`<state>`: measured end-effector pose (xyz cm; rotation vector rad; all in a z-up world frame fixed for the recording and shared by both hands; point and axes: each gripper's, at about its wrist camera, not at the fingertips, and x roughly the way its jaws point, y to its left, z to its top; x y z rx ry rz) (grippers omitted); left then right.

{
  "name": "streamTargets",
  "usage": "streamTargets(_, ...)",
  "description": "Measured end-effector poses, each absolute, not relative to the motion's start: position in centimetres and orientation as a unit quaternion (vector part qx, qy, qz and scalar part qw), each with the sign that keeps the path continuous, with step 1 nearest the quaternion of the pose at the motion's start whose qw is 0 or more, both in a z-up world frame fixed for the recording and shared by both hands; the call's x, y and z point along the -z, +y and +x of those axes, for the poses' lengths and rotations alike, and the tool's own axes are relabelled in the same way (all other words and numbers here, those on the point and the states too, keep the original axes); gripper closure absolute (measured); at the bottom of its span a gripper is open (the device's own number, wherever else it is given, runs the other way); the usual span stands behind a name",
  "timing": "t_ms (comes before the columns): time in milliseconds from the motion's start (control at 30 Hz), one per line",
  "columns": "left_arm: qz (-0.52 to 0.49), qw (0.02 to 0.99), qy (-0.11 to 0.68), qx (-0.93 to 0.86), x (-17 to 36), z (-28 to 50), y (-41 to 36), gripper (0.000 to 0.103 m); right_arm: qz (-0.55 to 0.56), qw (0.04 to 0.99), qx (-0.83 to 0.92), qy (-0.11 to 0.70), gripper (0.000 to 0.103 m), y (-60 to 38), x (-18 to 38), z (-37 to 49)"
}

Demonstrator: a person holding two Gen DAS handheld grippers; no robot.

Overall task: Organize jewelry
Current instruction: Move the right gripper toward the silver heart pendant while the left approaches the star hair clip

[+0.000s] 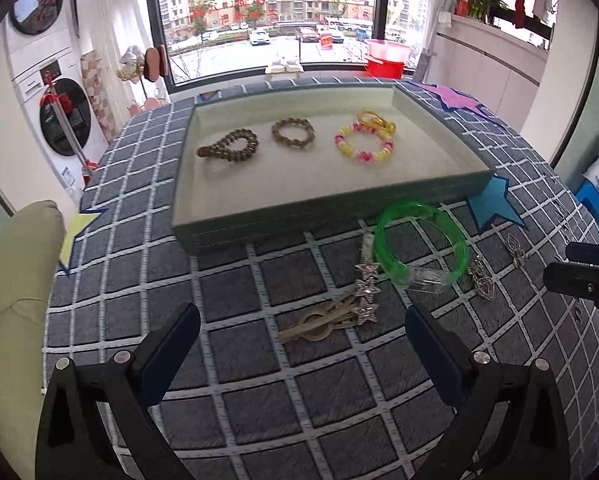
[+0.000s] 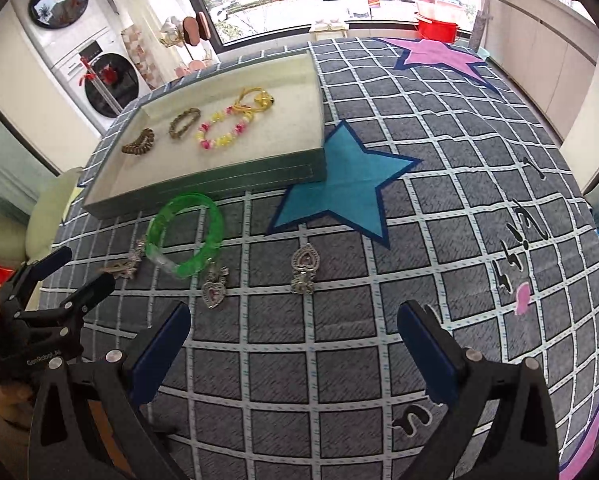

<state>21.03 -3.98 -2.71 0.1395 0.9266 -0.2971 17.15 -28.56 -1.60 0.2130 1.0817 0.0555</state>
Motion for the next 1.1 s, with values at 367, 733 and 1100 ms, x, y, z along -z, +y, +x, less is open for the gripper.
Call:
streamTargets(367,0.082,0.877,0.45,0.15,3.2,22.5,-5.7,0.0,0.101,0.848,-0.008,0.521,0.0,-28.3,2.9,17.8)
streamTargets(733,0.107,0.872,0.45,0.161,3.3,23.5,-7.4,0.015,0.055,0.853,0.01,0.52,0.027,-26.5,3.9,18.6)
streamTargets(1100,0.105,0.858,0.469,0.181,4.0,23.6,-7.8,0.041,0.014,0.859,0.016,0.512,0.06,-25.4,3.8,18.6)
